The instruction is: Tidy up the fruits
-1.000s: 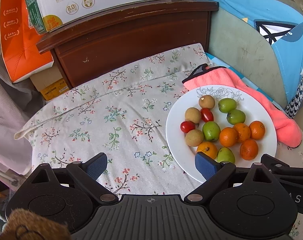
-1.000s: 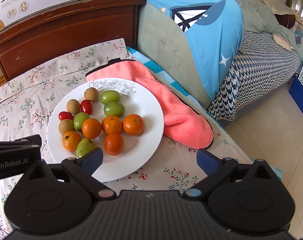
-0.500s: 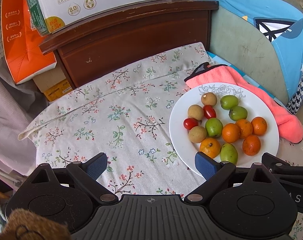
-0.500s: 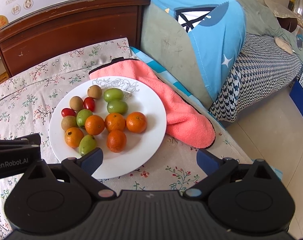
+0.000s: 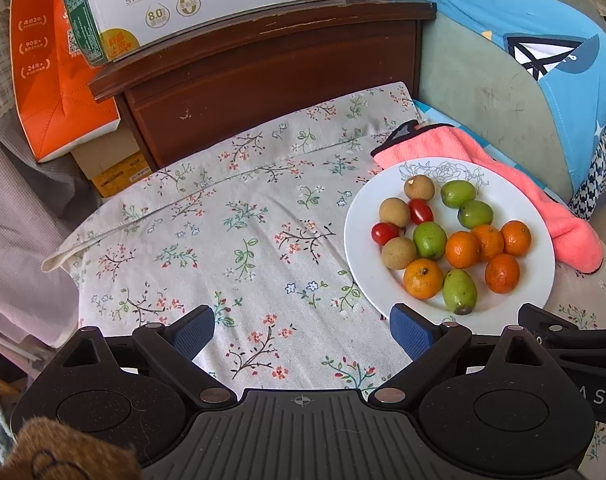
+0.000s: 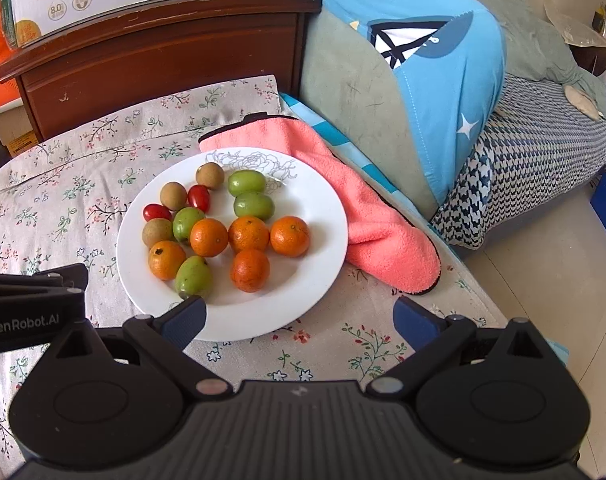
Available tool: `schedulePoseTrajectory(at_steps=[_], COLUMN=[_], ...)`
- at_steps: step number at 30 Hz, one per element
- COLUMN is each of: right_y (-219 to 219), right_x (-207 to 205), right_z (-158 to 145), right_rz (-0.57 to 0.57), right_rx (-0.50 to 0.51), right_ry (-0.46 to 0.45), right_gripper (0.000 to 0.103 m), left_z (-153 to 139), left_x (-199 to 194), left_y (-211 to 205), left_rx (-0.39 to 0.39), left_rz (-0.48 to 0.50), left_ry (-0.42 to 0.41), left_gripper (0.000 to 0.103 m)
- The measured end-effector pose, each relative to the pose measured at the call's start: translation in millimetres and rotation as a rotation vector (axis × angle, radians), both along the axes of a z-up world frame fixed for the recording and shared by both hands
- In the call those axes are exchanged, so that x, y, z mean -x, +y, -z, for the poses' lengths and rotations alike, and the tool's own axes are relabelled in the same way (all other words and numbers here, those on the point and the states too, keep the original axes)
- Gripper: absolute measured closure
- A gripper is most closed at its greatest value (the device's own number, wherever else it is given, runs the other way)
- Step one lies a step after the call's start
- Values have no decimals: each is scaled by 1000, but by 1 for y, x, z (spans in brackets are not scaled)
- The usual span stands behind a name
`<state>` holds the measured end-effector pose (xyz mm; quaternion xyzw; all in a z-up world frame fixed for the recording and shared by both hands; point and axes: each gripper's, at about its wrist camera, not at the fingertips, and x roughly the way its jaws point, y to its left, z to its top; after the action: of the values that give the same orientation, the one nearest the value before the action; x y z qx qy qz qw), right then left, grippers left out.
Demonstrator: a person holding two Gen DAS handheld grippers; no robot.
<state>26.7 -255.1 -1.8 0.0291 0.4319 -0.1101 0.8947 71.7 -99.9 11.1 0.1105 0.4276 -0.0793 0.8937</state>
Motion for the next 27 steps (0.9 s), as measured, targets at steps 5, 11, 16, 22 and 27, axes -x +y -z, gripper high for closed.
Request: schedulePoseTrajectory(at_steps=[5, 11, 16, 22, 27], right_y=[6, 16, 30, 58, 79], right_x=[8, 16, 22, 29, 33], right_z=[-1, 2, 7, 14, 28], right_rz=[-54, -122, -211, -370, -477], right_rx=[-22, -56, -96, -107, -143], right_ry=[-25, -35, -35, -45, -26], right_gripper=[3, 3, 3, 3, 3], left_z=[0, 2, 8, 17, 23], left_x=[9, 20, 28, 33, 35], left_y=[9, 24, 41, 67, 85], left_rx=[-1, -23, -32, -35, -45], left_rz=[-2, 4, 4, -31, -68], left_ry=[-1, -6, 13, 39, 56], left_gripper=[7, 7, 7, 7, 7])
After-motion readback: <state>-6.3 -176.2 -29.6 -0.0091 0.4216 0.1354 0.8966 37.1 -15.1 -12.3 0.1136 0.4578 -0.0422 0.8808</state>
